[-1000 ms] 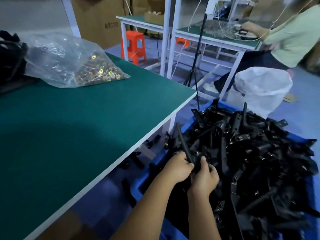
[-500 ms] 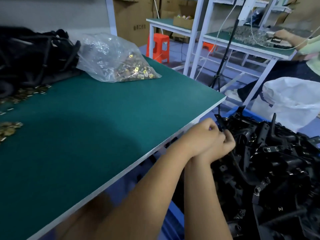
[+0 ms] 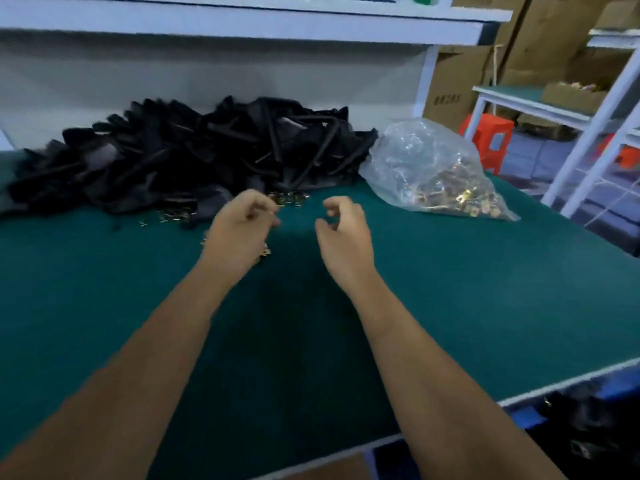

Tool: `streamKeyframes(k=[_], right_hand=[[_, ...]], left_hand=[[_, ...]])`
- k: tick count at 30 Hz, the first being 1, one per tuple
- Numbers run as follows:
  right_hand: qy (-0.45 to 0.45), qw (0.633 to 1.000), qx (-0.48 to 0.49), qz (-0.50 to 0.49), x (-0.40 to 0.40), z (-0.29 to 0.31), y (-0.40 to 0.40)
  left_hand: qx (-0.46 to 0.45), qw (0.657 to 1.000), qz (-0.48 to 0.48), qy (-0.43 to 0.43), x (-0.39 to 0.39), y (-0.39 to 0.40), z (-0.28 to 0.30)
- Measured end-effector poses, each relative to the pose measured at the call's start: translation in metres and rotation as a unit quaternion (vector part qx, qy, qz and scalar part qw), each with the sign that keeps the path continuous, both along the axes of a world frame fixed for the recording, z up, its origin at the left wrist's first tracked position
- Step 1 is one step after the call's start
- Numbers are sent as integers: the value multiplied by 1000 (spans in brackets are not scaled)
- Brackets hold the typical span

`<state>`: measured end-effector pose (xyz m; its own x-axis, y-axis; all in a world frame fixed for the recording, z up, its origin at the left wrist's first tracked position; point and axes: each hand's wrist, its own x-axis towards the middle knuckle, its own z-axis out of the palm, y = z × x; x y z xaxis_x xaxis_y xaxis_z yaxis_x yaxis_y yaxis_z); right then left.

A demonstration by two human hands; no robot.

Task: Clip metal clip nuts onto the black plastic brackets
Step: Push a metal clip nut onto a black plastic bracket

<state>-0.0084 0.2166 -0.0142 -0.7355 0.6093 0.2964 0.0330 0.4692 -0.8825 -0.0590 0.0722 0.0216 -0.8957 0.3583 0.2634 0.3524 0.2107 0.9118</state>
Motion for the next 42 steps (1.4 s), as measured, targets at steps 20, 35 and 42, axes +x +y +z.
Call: streamKeyframes(k=[20, 35, 42], right_hand=[[91, 956, -261, -101, -162, 51, 48], [25, 959, -51, -279, -155, 43, 2], [100, 992, 70, -5, -122, 19, -70]], left_hand=[[-51, 974, 202, -85, -84, -60, -41], [-36, 974, 200, -100, -77, -59, -32], [-273, 926, 258, 22, -82, -70, -38]])
